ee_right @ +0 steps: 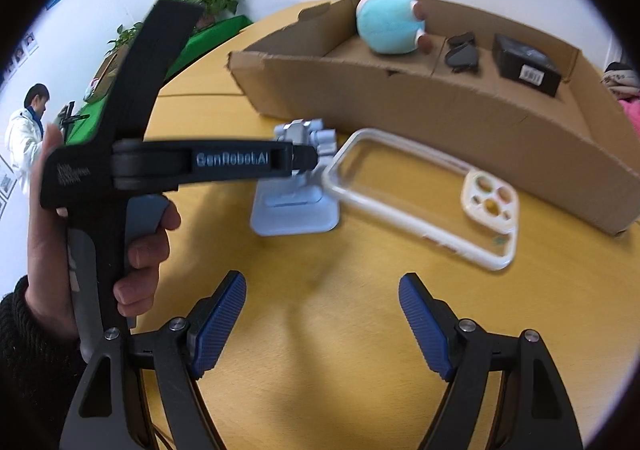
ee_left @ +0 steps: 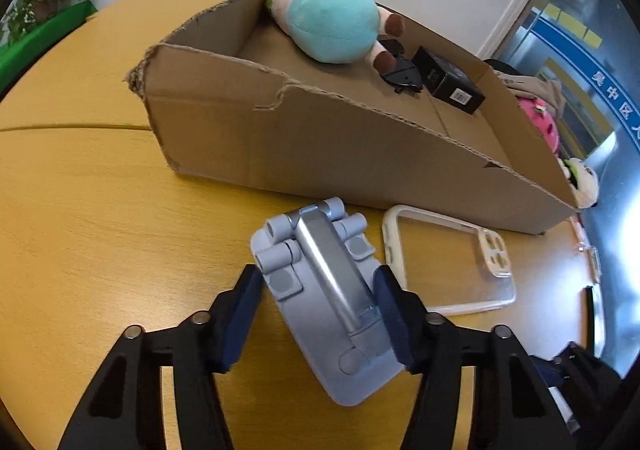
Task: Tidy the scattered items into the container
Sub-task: 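Move both tools toward the grey phone stand on the table, then close the left gripper on the grey phone stand while the right gripper pinches it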
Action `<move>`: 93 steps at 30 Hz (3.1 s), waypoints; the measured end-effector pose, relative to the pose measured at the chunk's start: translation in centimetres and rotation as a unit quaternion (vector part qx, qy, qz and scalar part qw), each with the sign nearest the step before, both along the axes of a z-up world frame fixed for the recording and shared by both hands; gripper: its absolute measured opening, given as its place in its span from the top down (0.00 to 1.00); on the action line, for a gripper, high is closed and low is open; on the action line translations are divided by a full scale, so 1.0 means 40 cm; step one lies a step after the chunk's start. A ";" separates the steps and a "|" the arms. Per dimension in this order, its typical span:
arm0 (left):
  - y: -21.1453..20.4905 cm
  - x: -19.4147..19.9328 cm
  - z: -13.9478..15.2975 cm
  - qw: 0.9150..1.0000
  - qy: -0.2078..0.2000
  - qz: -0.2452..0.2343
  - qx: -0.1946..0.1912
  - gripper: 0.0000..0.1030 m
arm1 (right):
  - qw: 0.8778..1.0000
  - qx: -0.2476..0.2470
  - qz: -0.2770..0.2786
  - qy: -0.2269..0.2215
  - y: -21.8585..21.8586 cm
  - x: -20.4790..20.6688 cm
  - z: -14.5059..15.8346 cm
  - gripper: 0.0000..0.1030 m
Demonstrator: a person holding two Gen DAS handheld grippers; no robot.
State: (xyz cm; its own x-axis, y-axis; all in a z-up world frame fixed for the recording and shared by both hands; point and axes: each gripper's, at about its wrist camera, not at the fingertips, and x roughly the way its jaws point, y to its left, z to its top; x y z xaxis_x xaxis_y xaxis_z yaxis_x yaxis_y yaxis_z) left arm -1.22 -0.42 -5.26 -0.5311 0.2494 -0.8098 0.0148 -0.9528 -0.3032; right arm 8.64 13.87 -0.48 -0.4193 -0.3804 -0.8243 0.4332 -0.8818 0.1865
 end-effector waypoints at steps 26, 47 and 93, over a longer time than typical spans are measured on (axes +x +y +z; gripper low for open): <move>-0.017 0.101 0.006 0.999 -0.030 -0.003 0.012 0.52 | 0.999 -0.046 0.002 0.028 -0.134 -0.005 -0.058 0.46; -0.004 0.111 0.033 0.999 -0.044 -0.009 0.011 0.55 | 0.996 -0.057 0.015 0.065 -0.098 0.027 -0.009 0.95; -0.035 0.119 0.123 0.997 -0.071 -0.019 0.034 0.57 | 0.991 -0.071 0.076 0.082 -0.063 0.055 -0.020 0.81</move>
State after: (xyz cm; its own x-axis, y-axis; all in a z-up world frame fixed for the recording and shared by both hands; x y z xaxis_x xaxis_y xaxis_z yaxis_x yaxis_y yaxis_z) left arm 3.55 -1.83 -0.35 -0.4017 0.3252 -0.8561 0.0257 -0.9305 -0.3655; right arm 10.84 11.35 -1.27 -0.4709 -0.5577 -0.6835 0.5944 -0.7731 0.2213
